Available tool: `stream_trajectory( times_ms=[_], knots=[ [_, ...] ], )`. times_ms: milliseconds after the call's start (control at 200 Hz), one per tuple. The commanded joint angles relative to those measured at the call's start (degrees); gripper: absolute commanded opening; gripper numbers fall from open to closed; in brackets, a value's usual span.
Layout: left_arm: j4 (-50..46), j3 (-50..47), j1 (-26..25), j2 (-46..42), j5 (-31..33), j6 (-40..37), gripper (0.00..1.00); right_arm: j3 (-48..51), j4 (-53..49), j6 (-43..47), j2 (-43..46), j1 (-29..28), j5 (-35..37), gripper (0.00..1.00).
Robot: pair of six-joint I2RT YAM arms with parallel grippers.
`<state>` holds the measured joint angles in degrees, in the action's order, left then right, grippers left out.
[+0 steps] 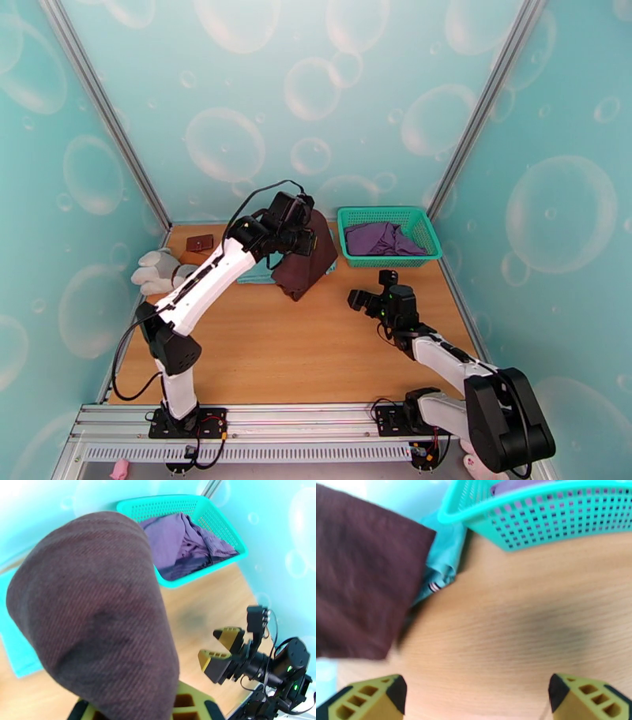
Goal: Fold and stack the trousers
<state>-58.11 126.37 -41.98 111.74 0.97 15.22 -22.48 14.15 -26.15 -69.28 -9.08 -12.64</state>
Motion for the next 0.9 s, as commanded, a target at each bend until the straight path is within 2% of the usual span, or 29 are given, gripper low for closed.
stream_trajectory(
  times_ms=[0, 155, 225, 345, 520, 655, 815, 895],
  knots=[
    [-6.59, 10.16, -0.48, 4.02, 1.34, -2.74, 0.0, -0.44, 1.88, -1.2, -1.02, 0.45, -1.74, 0.99],
    [-6.66, 20.63, 0.59, 7.45, -1.19, -2.13, 0.0, -0.55, 2.11, -1.41, -1.59, 0.41, -2.37, 0.99],
    [-2.85, 20.46, 1.79, 6.68, -3.63, -0.35, 0.0, -0.54, 2.2, -1.42, -1.63, 0.47, -2.47, 0.99],
    [5.25, 19.78, 3.77, 5.6, -11.66, 2.47, 0.0, -0.61, 2.41, -1.5, -1.93, 0.4, -2.99, 0.99],
    [16.58, 19.71, 5.81, 8.04, -20.68, 9.79, 0.0, -0.81, 2.38, -1.4, -2.53, 0.47, -3.18, 0.99],
    [23.67, 19.9, 6.83, 11.04, -22.24, 13.03, 0.0, -0.94, 2.57, -1.36, -2.85, 0.47, -3.42, 0.99],
    [32.29, 19.94, 7.44, 13.46, -19.81, 15.97, 0.0, -1.2, 2.93, -1.52, -3.54, 0.46, -4.23, 0.99],
    [38.06, 19.98, 7.61, 15.37, -21.36, 19.33, 0.0, -1.38, 2.9, -1.52, -3.86, 0.51, -4.37, 0.99]
  ],
)
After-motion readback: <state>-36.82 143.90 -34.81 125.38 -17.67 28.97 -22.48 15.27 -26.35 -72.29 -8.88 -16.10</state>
